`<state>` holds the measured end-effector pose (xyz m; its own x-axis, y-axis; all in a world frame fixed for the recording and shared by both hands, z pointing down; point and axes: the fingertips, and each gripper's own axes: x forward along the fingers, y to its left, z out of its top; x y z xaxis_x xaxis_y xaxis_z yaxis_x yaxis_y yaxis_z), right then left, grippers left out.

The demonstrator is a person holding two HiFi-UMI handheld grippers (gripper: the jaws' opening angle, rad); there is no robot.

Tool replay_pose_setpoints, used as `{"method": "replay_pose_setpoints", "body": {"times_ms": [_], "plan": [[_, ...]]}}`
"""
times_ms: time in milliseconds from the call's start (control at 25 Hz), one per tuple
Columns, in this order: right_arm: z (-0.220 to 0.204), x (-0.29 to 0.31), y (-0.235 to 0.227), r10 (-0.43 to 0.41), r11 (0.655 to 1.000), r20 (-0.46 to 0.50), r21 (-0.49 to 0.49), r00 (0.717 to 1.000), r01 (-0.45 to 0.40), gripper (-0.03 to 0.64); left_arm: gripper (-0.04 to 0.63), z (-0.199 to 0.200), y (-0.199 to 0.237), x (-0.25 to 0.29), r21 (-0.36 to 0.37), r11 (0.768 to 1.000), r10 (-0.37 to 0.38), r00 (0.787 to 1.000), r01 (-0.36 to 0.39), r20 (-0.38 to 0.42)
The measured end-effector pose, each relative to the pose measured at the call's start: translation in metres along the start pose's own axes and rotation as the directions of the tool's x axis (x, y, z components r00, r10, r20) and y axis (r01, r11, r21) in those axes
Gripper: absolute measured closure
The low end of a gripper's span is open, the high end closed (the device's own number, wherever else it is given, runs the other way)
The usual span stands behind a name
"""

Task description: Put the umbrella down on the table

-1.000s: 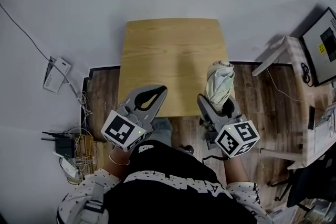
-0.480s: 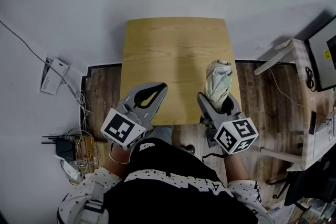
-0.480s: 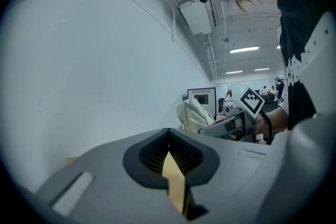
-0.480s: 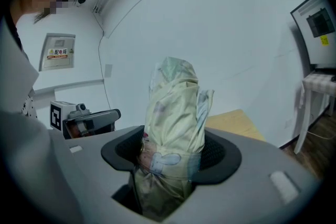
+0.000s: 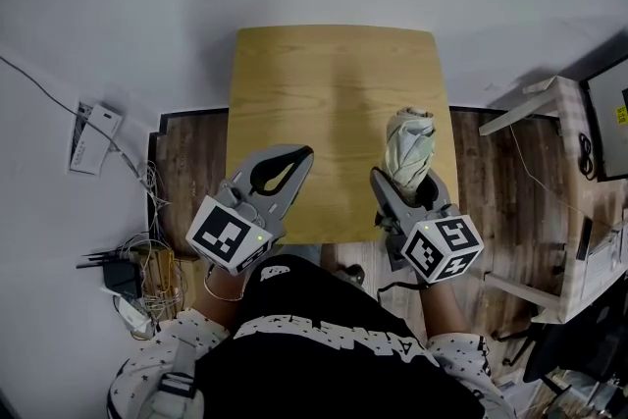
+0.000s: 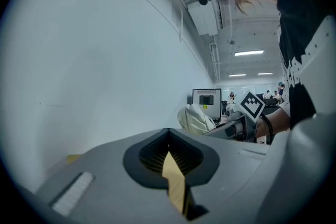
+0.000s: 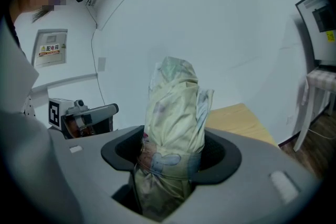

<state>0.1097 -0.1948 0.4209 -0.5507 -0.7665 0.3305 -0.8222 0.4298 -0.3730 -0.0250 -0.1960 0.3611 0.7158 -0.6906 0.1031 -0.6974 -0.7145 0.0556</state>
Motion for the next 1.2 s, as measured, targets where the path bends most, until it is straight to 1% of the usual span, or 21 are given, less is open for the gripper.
{"method": "replay_pose_setpoints", "body": {"times_ms": [160, 440, 640, 760, 960, 1080, 1200], "plan": [[-0.006, 0.02, -0.005, -0.002, 1.0, -0.036, 0.011, 0.999, 0.002, 0.311, 0.598, -0.007, 0.019, 0.004, -0.013, 1.0, 0.016, 1.0, -0.016, -0.012], [-0.021, 0.042, -0.017, -0.026, 1.0, -0.093, 0.012, 0.995, 0.027, 0.311, 0.598, -0.018, 0.038, 0.008, -0.021, 0.999, 0.043, 0.999, -0.044, -0.027], [-0.031, 0.055, -0.026, -0.051, 0.999, -0.131, 0.008, 0.99, 0.052, 0.311, 0.598, -0.025, 0.05, 0.015, -0.046, 0.998, 0.037, 0.999, -0.039, -0.035], [-0.035, 0.057, -0.03, -0.06, 0.998, -0.147, 0.01, 0.987, 0.063, 0.311, 0.598, -0.027, 0.051, 0.019, -0.05, 0.998, 0.029, 0.999, -0.032, -0.044], [-0.047, 0.08, -0.04, -0.079, 0.997, -0.181, 0.005, 0.98, 0.082, 0.311, 0.598, -0.04, 0.066, 0.031, -0.054, 0.998, 0.013, 0.997, -0.016, -0.071], [-0.052, 0.09, -0.047, -0.092, 0.996, -0.197, -0.016, 0.976, 0.091, 0.311, 0.598, -0.045, 0.066, 0.036, -0.054, 0.999, -0.014, 0.993, 0.008, -0.114], [-0.059, 0.1, -0.051, -0.099, 0.995, -0.212, -0.003, 0.972, 0.101, 0.311, 0.598, -0.051, 0.071, 0.037, -0.058, 0.998, -0.025, 0.988, 0.016, -0.151]]}}
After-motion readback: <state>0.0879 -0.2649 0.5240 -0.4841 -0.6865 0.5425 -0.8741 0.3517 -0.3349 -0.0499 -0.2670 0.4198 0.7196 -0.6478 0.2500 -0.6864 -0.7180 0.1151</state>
